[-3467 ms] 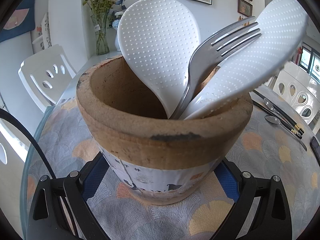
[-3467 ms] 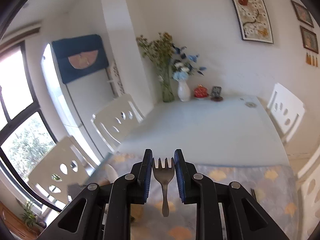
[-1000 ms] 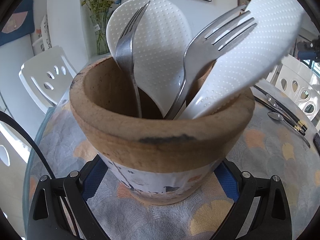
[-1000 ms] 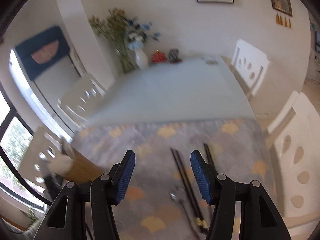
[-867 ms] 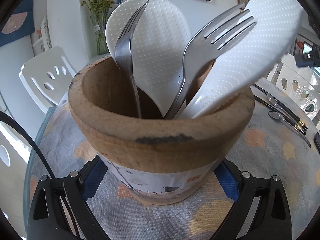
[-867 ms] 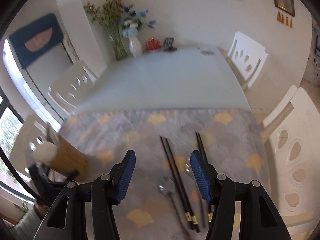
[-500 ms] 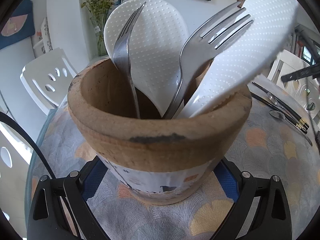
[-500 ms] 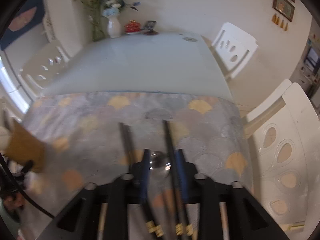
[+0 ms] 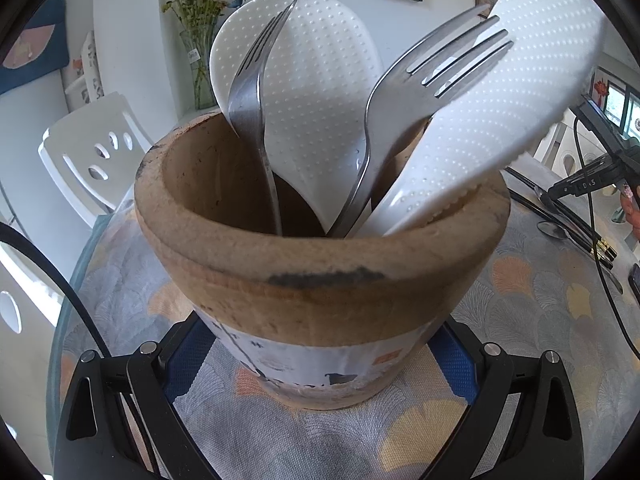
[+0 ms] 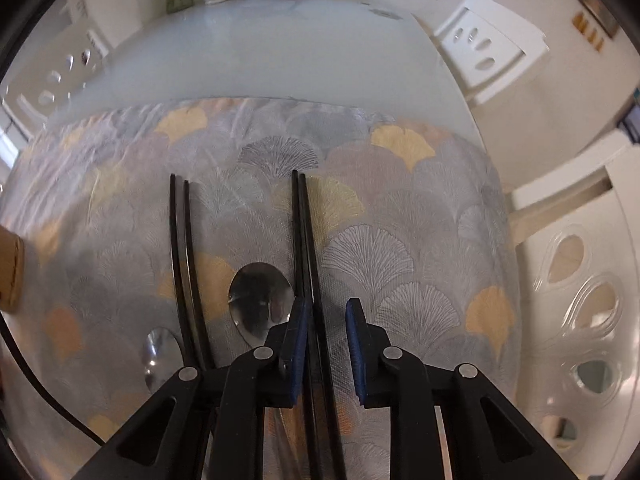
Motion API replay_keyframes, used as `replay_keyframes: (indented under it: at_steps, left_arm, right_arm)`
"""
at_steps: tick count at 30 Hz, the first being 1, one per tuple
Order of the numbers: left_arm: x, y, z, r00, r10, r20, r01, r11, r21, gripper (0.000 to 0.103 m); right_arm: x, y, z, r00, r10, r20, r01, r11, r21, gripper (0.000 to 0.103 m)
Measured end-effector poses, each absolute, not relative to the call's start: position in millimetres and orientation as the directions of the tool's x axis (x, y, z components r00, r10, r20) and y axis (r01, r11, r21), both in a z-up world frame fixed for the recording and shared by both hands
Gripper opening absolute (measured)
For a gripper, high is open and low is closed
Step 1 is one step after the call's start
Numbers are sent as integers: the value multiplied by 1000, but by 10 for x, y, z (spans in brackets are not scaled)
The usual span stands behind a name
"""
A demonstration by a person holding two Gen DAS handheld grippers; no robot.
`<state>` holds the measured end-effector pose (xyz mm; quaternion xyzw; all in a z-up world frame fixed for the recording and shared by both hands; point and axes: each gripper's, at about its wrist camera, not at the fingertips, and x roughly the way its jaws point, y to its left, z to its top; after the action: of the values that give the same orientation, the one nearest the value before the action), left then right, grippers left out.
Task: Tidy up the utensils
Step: 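Move the right gripper to the black chopsticks and grasp one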
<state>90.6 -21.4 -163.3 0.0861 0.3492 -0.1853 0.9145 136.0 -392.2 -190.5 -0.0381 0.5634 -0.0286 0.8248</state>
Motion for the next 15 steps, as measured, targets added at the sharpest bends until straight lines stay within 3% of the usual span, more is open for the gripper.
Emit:
replay_keyframes:
  at_steps: [9, 15]
  left_arm:
    - [944, -186, -1642, 684, -283, -672, 400, 916, 22, 98]
    - [969, -164, -1650, 682, -286, -674, 401, 916, 17, 98]
  right_arm:
    - [1516, -4057, -1987, 273, -91, -958, 58, 995, -78, 19]
    - [1593, -3975, -2008, 204, -114, -972, -13, 993, -120, 19]
